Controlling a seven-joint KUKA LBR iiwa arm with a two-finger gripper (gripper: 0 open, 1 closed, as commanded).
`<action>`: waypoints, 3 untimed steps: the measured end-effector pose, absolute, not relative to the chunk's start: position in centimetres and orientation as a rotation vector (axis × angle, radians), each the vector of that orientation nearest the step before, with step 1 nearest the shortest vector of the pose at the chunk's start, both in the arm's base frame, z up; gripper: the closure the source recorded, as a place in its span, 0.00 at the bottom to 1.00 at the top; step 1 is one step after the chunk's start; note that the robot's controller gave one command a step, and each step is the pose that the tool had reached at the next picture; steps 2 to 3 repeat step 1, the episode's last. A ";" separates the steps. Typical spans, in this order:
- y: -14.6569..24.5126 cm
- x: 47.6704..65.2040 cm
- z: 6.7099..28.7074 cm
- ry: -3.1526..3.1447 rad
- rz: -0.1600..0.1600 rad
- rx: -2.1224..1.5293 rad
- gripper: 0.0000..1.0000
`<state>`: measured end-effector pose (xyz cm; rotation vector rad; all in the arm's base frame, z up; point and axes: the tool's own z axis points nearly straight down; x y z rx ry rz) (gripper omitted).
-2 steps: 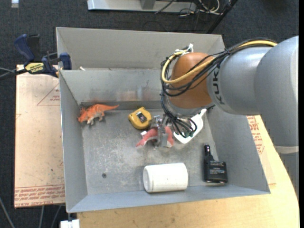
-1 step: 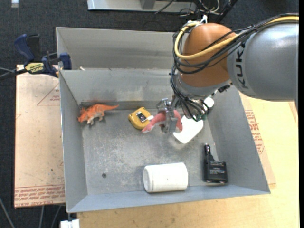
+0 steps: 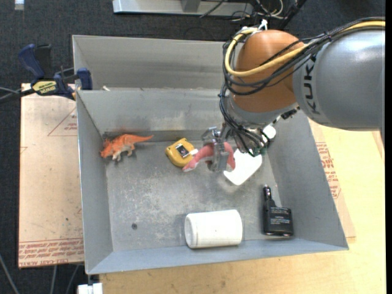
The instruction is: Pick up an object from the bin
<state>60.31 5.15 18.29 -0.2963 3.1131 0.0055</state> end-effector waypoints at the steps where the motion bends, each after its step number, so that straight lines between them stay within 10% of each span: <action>1: 4.7 60.1 27.6 3.101 0.006 -0.366 1.00; 3: 4.7 60.1 27.6 3.101 0.006 -0.366 1.00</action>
Offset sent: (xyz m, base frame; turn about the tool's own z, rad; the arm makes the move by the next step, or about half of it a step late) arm 0.0000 0.0000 0.0000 0.0000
